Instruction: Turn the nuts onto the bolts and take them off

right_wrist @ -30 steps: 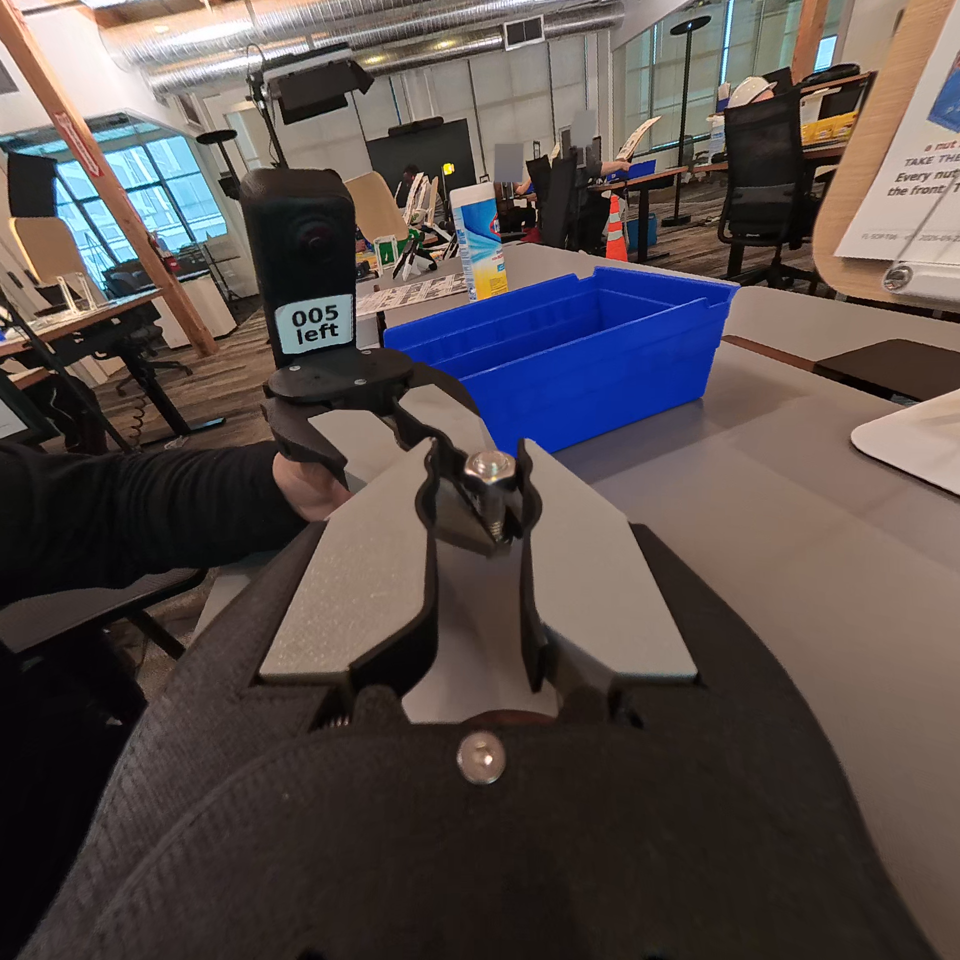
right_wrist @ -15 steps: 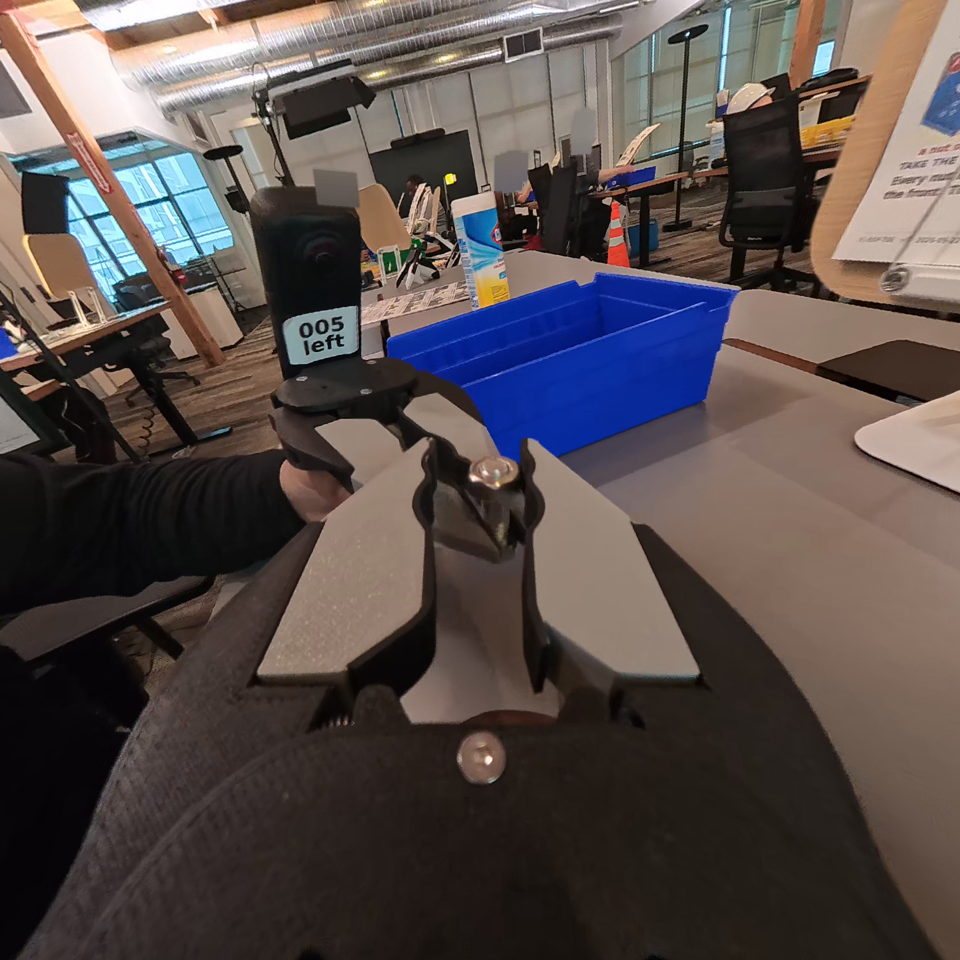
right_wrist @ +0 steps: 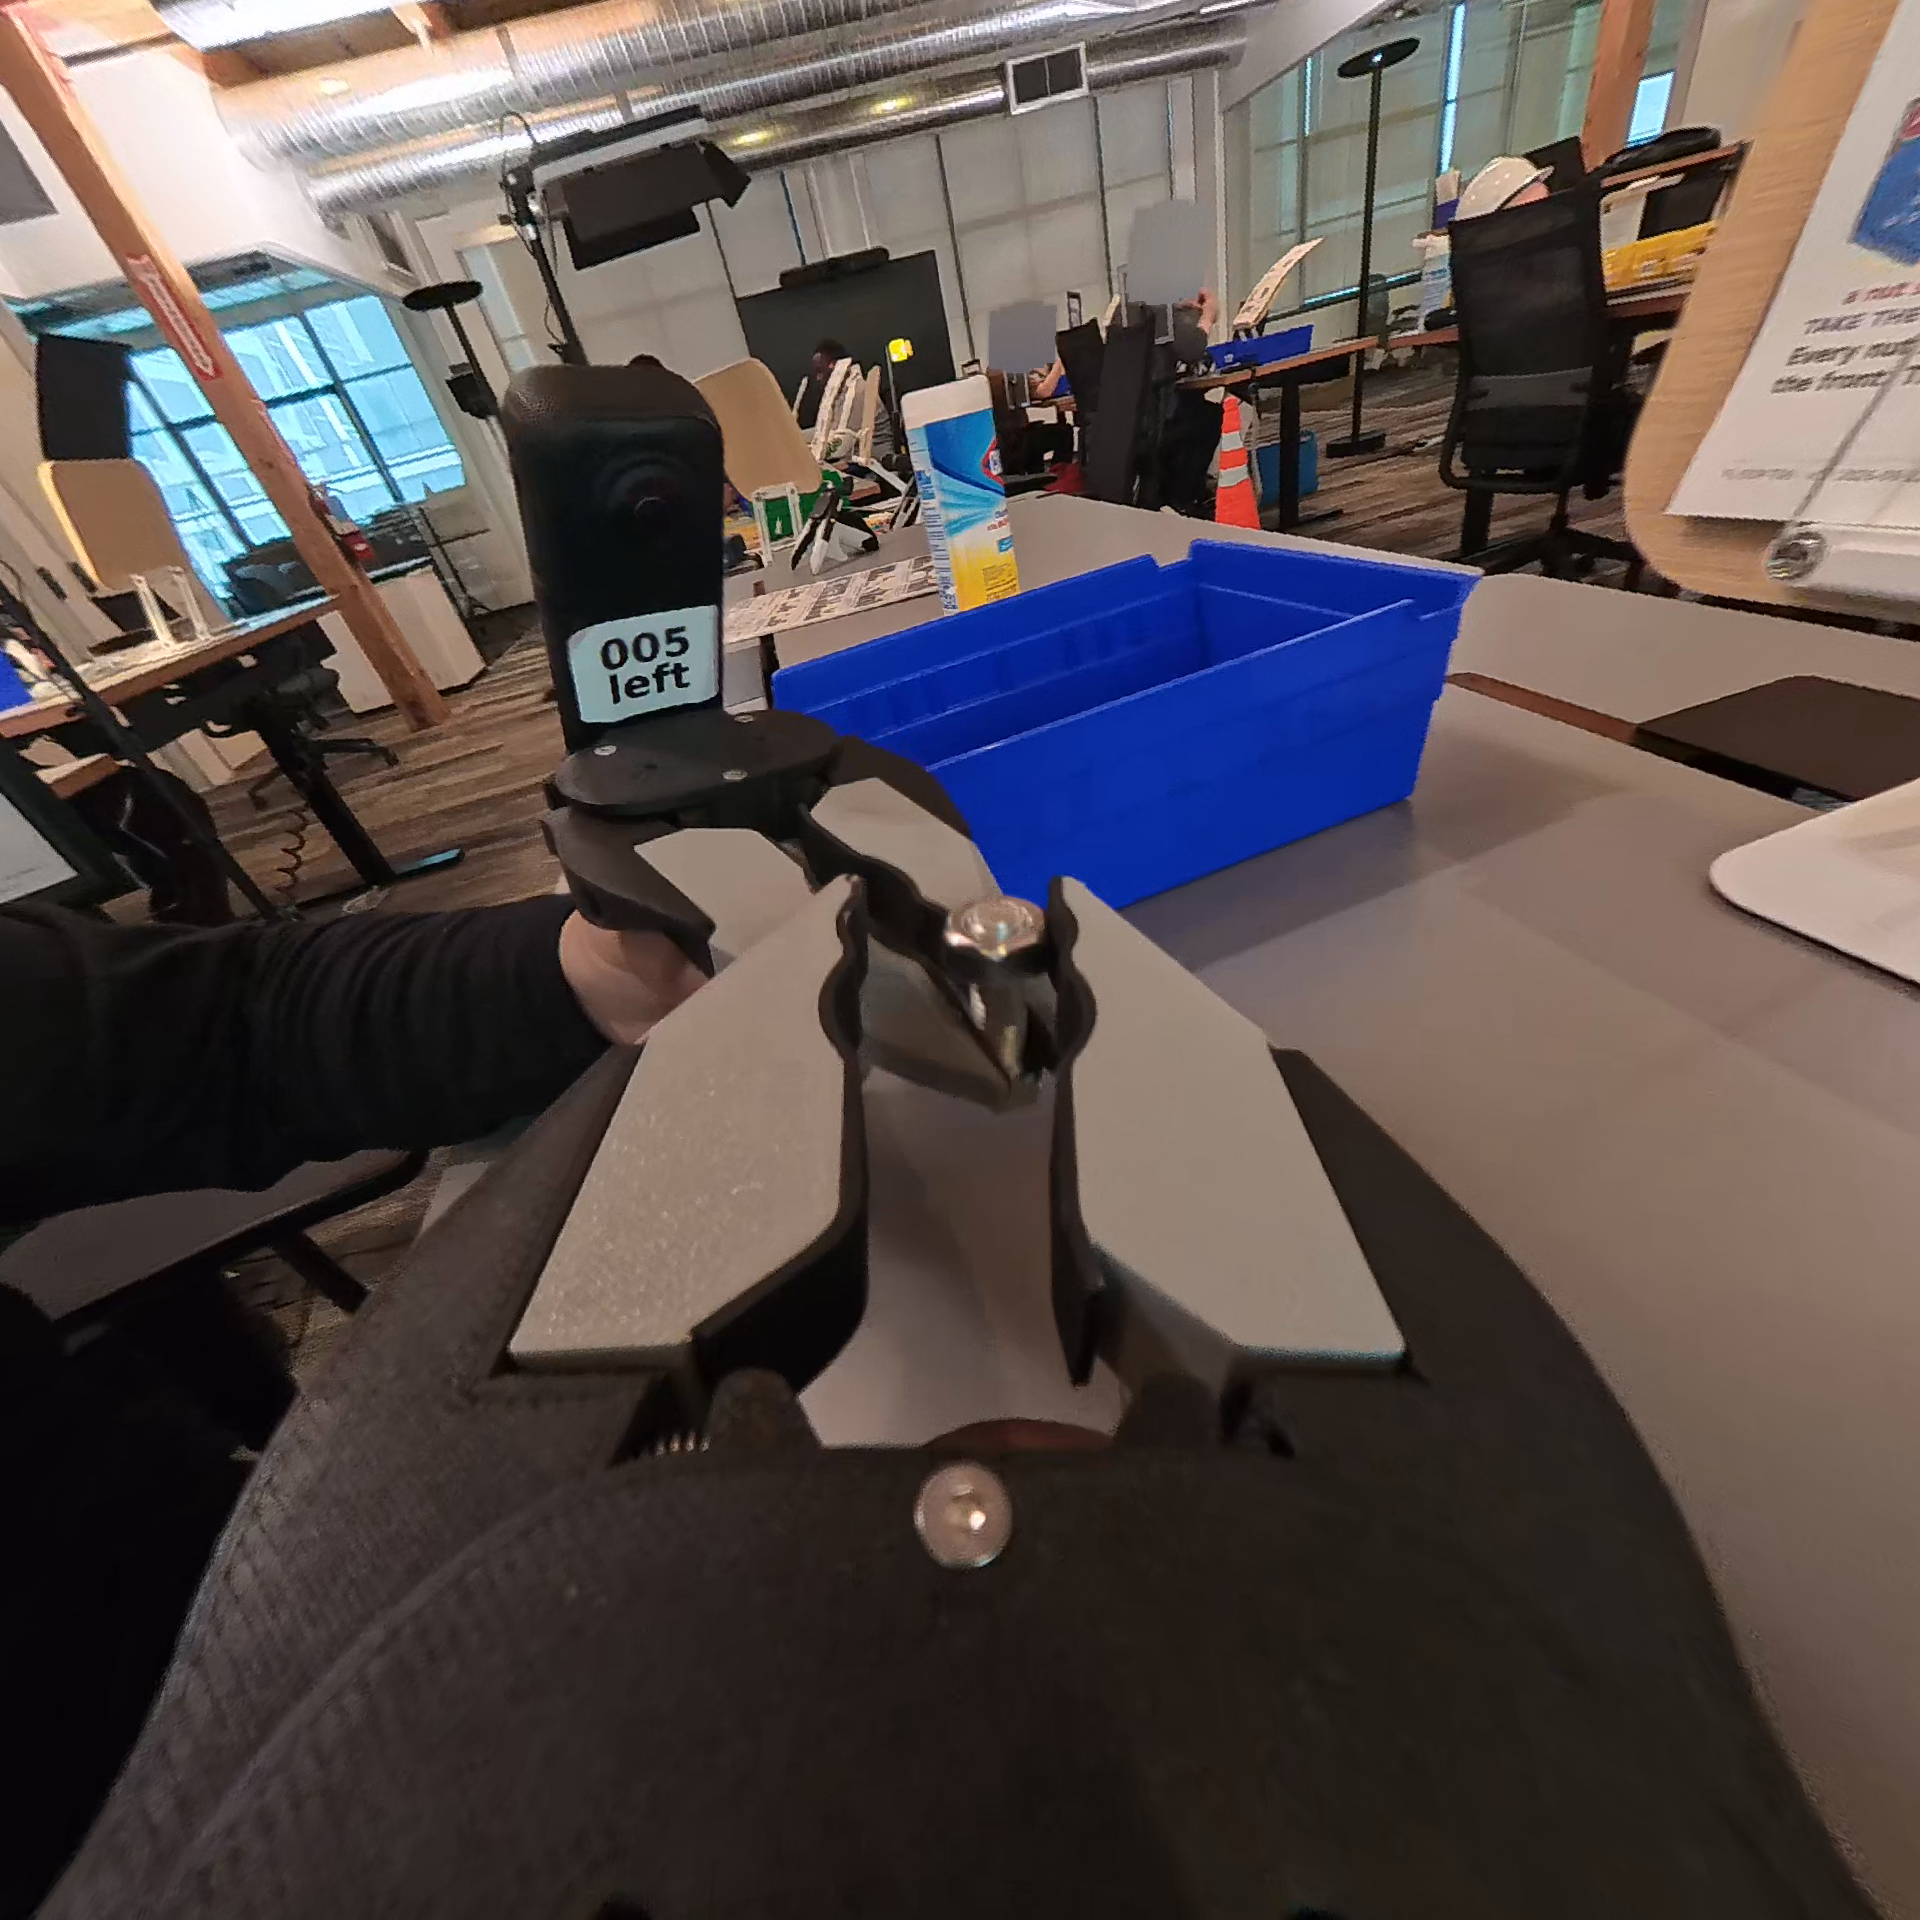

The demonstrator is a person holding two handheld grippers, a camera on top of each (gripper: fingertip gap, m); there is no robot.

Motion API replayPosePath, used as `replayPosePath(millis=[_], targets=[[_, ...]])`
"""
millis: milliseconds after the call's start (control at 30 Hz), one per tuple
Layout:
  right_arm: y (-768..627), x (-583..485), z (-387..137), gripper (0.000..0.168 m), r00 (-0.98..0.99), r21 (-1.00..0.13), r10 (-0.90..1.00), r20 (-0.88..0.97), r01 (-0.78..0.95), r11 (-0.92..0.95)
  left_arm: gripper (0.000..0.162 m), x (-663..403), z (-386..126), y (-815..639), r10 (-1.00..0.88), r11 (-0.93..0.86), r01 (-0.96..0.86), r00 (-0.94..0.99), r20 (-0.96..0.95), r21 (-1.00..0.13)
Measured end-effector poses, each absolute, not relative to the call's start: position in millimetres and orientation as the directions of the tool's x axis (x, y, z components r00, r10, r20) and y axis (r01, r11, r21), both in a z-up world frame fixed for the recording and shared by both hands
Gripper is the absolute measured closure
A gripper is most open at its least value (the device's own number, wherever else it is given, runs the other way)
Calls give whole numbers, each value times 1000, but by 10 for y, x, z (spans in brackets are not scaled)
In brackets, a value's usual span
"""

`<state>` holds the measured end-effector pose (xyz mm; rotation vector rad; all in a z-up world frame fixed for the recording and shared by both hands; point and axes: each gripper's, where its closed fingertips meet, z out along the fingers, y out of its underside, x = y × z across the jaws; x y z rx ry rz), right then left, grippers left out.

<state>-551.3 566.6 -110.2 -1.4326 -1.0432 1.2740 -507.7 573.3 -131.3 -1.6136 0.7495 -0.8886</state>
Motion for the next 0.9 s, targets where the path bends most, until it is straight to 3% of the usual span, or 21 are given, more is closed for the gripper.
replayPosePath(millis=[433,633,900], targets=[[5729,-5431,-1084,140,108,-973,967,-229,3,-231,156,-5151,-1323,5804,-819,-214,-9,547,174,-977],[5647,-5582,-1149,130,99,-973,969,-227,28,-231,156,-5049,-1366,5739,-836,-197,-50,530,141,-979],[5771,-5408,-1078,137,132,-973,964,-229,-5,-231,156,-5209,-1281,5827,-811,-213,11,555,183,-977]])
